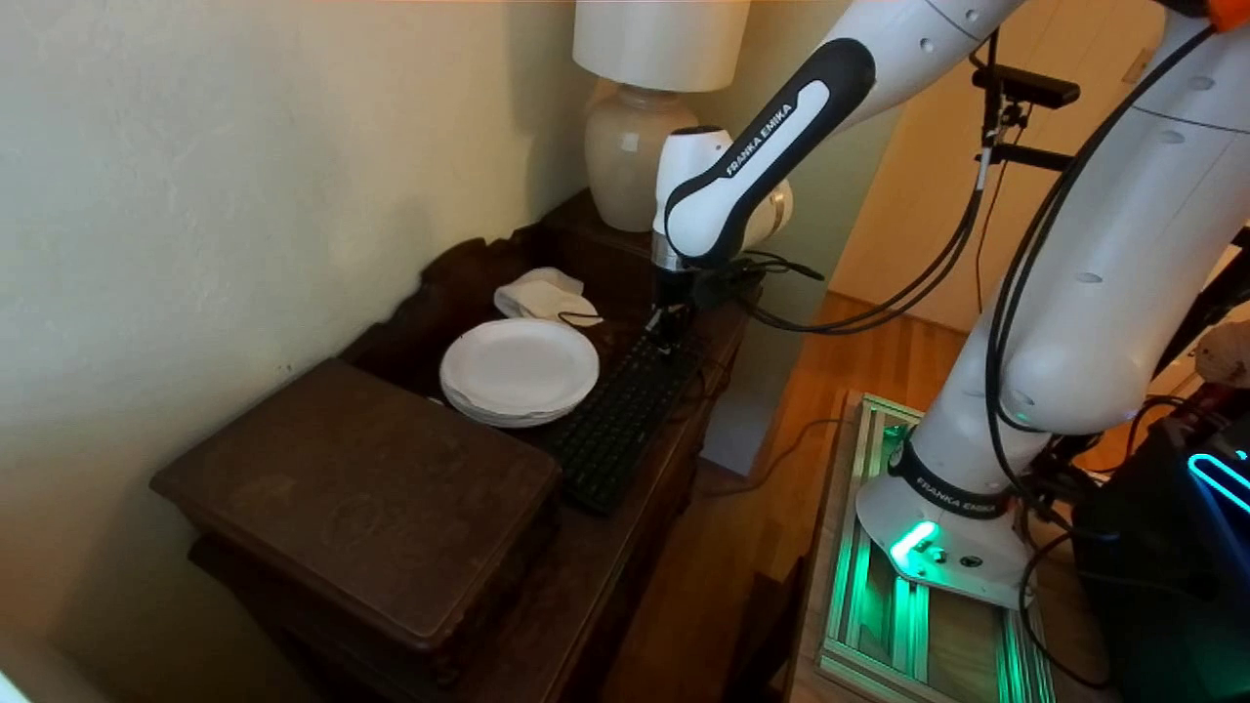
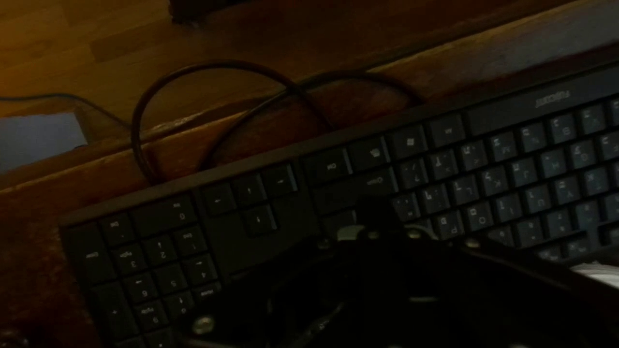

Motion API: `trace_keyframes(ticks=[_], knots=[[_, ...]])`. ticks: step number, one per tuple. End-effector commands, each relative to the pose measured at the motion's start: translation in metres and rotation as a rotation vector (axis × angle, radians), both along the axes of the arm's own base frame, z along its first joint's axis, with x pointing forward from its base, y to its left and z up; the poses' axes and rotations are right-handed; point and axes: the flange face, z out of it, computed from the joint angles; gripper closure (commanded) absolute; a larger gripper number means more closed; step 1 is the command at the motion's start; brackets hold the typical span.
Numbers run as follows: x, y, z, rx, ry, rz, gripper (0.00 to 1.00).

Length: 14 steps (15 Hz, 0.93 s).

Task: Press the keys on the keyboard

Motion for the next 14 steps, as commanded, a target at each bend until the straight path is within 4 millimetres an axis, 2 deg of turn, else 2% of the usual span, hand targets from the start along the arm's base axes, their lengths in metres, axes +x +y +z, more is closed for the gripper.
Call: trace_keyframes(ticks=[1,6,14], knots=[[0.014,-0.005,-0.016,0.02,-0.004,-0.001,1.0],[0.026,-0.015,-0.026,0.013,0.001,-0.014,1.0],[0.038,-0.016,-0.046,0.019,0.039,0.0,1.0]])
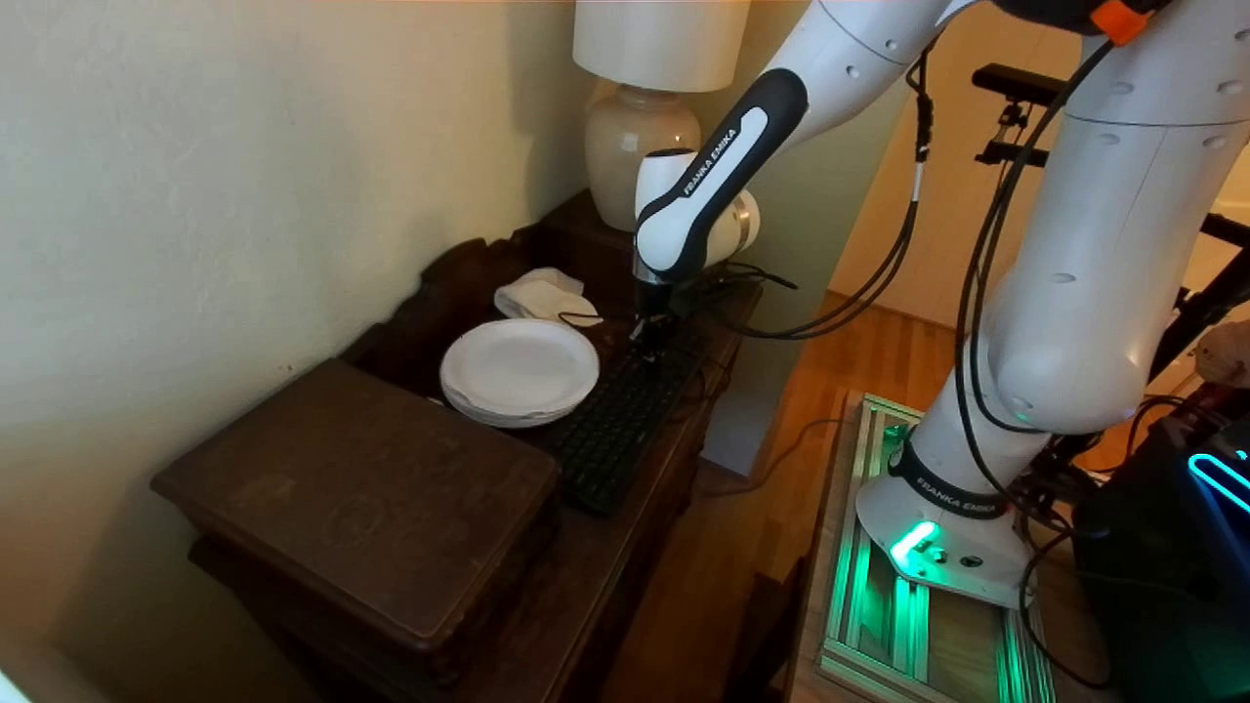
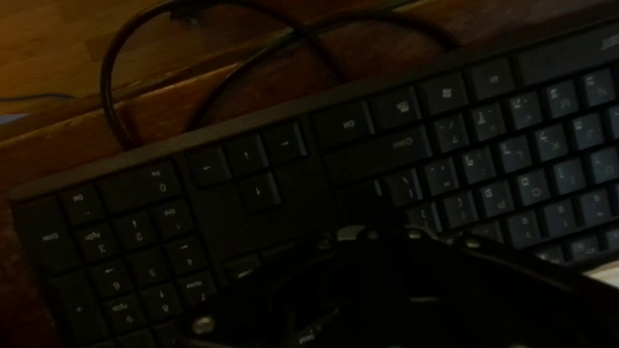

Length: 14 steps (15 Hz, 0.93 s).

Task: Press the keys on the keyboard

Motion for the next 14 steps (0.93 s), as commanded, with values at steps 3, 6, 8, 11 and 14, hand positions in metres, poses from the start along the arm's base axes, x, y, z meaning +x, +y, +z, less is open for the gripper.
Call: trace_keyframes(ticks=[3,6,8,11,14], knots=[[0.009,-0.004,-0.015,0.013,0.026,0.005,1.0],[0.008,0.001,0.0,0.012,0.007,0.008,1.0],[0.003,0.009,0.017,0.025,0.012,0.007,1.0],[-0.005,0.024,0.048,0.035,-0.001,0.03,1.0],[-0.005,0.039,0.091,0.025,-0.051,0.066,0.92]])
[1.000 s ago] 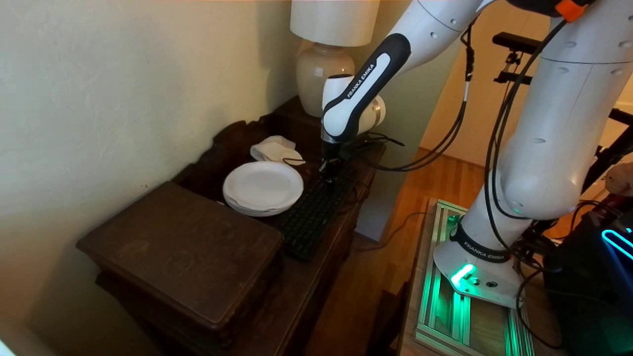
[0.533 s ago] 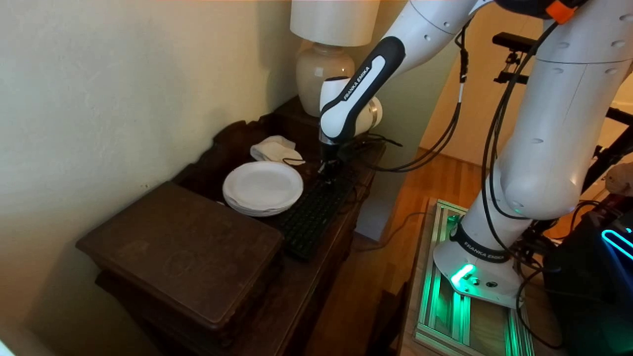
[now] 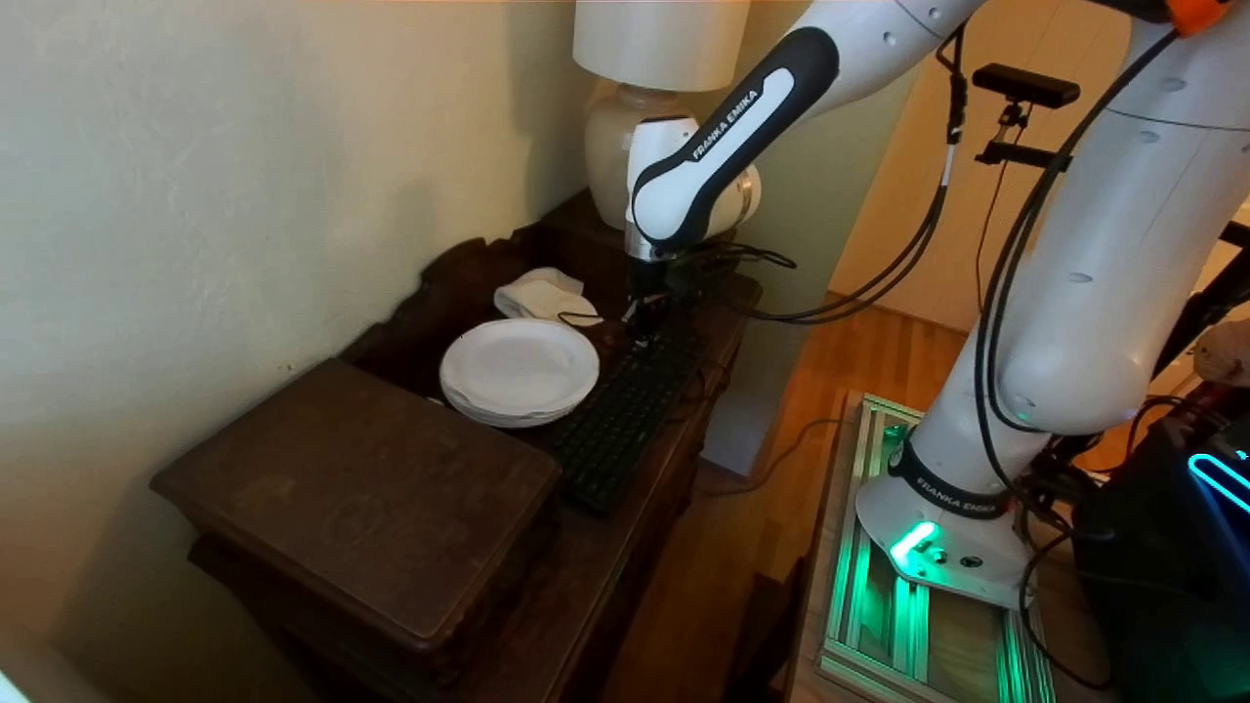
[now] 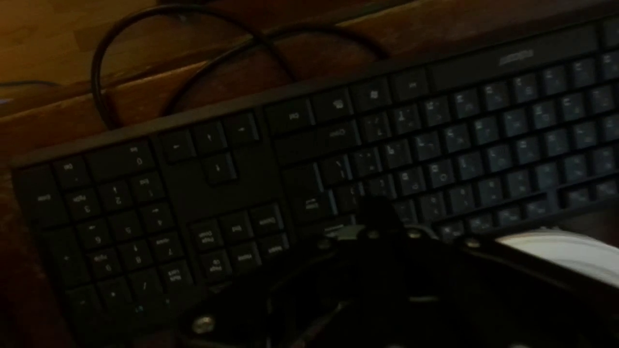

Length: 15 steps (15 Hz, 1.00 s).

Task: Press the keys on the keyboard

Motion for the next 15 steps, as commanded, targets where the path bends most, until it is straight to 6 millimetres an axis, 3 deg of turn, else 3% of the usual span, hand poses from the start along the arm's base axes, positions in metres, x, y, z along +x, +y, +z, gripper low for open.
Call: trace_keyframes(ticks=[1,6,9,12,14,15], knots=[[-0.012,0.02,0.059,0.004,-0.061,0.024,0.73],[-0.013,0.043,0.137,-0.04,-0.19,0.057,0.4],[-0.021,0.059,0.172,-0.102,-0.193,0.139,0.19],[-0.031,0.073,0.196,-0.161,-0.154,0.233,0.01],[-0.037,0.076,0.204,-0.188,-0.123,0.273,0.0],[-0.029,0.074,0.193,-0.149,-0.14,0.236,0.0]])
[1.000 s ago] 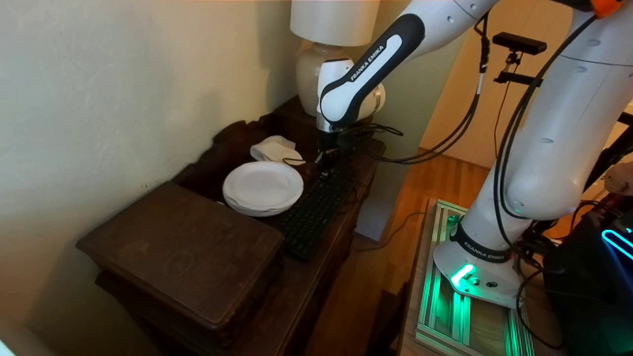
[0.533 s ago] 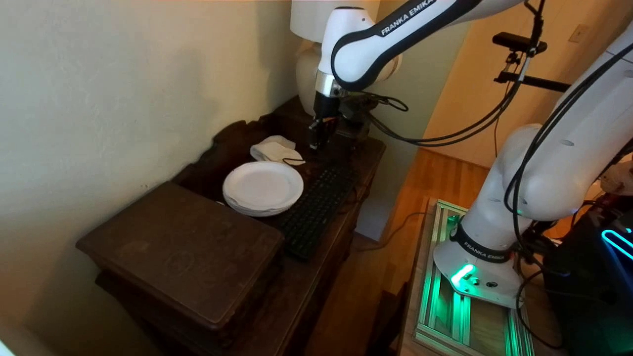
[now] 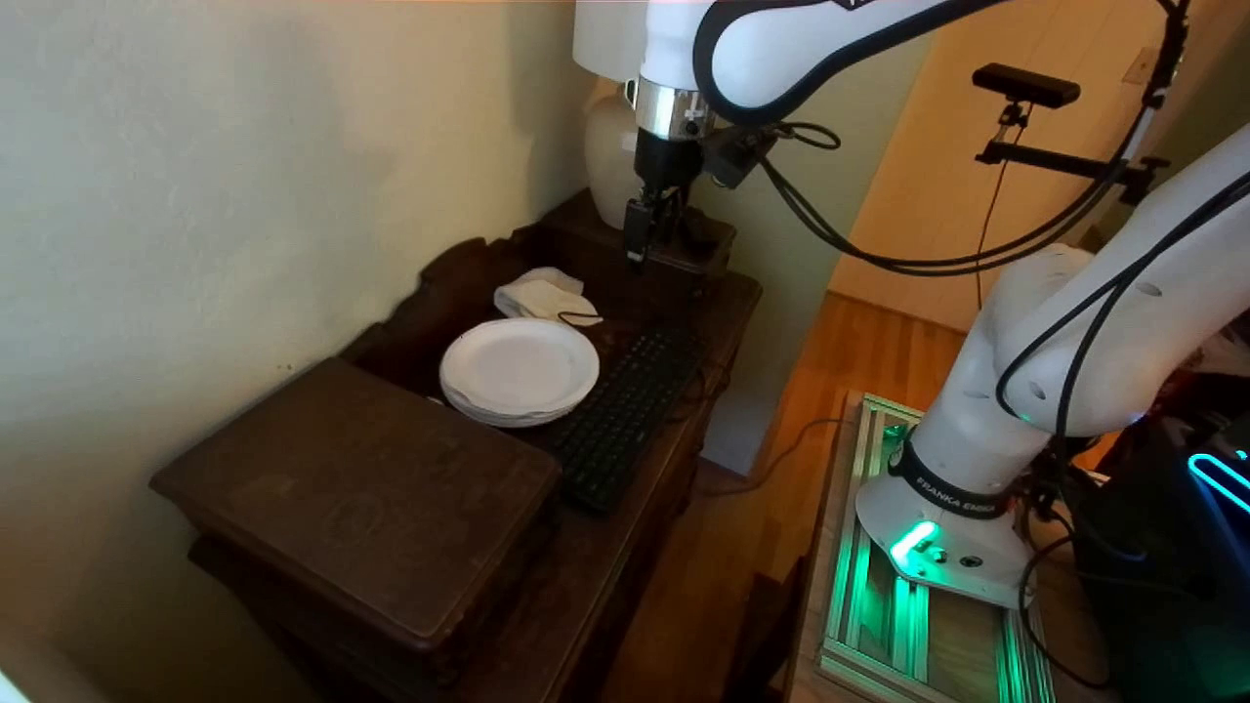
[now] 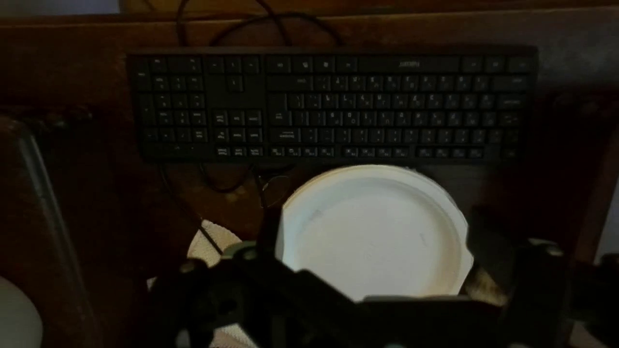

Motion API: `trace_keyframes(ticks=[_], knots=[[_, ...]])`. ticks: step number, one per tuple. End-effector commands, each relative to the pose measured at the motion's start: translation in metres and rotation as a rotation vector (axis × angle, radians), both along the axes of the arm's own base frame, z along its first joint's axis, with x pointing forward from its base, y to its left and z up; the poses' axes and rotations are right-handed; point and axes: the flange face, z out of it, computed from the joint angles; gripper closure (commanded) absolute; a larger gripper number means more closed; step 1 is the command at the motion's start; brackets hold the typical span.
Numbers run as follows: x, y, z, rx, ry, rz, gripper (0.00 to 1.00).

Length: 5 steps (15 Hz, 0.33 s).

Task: Press the keys on the keyboard

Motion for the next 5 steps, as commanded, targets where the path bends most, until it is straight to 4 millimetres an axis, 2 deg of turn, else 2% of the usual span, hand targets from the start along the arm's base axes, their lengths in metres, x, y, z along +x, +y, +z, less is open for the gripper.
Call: trace_keyframes(ticks=[1,5], knots=[[-0.0011,0.0015,0.0037,-0.002,-0.003,0.004,0.0],[-0.0002,0.0001,-0.0002,-0.001,0.006,0.001,0.0]])
